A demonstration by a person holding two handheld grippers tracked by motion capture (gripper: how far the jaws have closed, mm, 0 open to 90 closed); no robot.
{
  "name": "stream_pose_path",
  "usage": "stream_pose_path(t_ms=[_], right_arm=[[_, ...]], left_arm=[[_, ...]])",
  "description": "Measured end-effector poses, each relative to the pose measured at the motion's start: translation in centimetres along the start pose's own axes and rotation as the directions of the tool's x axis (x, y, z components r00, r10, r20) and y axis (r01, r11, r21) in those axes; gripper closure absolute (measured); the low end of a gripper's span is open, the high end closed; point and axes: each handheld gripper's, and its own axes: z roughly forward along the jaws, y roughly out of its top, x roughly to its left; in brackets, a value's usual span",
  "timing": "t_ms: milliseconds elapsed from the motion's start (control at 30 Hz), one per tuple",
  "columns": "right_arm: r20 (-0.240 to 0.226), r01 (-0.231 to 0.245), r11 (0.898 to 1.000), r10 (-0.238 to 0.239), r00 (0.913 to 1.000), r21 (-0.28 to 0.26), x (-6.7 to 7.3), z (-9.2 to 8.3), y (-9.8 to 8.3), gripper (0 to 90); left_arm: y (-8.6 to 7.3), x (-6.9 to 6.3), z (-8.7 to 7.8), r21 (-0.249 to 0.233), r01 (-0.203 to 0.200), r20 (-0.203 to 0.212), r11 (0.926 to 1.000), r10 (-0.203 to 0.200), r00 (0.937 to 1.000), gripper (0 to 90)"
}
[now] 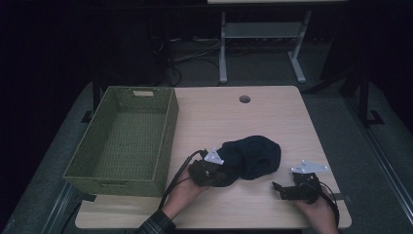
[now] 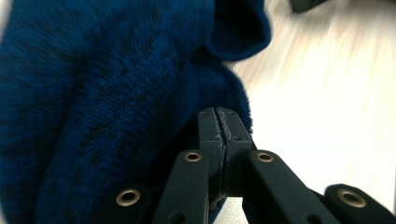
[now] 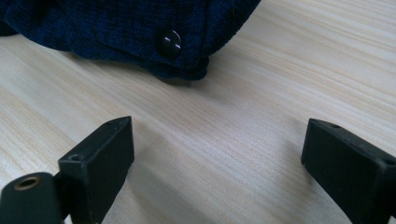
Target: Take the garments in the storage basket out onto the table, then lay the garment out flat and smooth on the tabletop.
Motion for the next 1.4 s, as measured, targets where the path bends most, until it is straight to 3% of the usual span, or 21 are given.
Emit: stream_pose_path(t_ms=[100, 233, 800, 867, 1100, 1400], right_arm=[[0.0, -0.001, 1.0, 0.001, 1.0, 0.0, 0.0, 0.0, 0.0, 9.1], [0.0, -0.001, 1.0, 0.001, 1.0, 0.0, 0.0, 0.0, 0.0, 9.1], [0.002, -0.005, 1.0, 0.005, 1.0, 0.013, 0.2, -0.1, 0.1, 12.1], [-0.035, -0.039, 0.999, 0.04, 0.9986, 0.02, 0.1, -0.6, 0.4, 14.9], [-0.06, -0.055, 0.998, 0.055, 0.9967, 0.001, 0.1, -2.0, 0.8, 16.3], [-0.116, -0.027, 0.998, 0.02, 0.9931, -0.061, 1.7, -3.9, 2.0, 21.7]], left_arm=[[-0.5, 0.2, 1.0, 0.038, -0.002, 0.0, 0.9993, 0.002, 1.0, 88.3], [-0.6, 0.2, 1.5, 0.048, -0.016, -0.009, 0.9987, 0.017, 0.9998, 88.4], [-0.9, 0.5, 1.5, 0.034, -0.018, 0.002, 0.9993, 0.017, 0.9998, 89.4], [-0.9, 0.4, 1.5, 0.033, -0.014, 0.001, 0.9994, 0.014, 0.9999, 89.5], [-0.8, 0.5, 1.6, 0.043, 0.001, 0.006, 0.9991, -0.001, 1.0, 89.4], [-0.8, 0.8, 1.6, 0.04, 0.029, 0.026, 0.9988, -0.03, 0.9992, 89.4]])
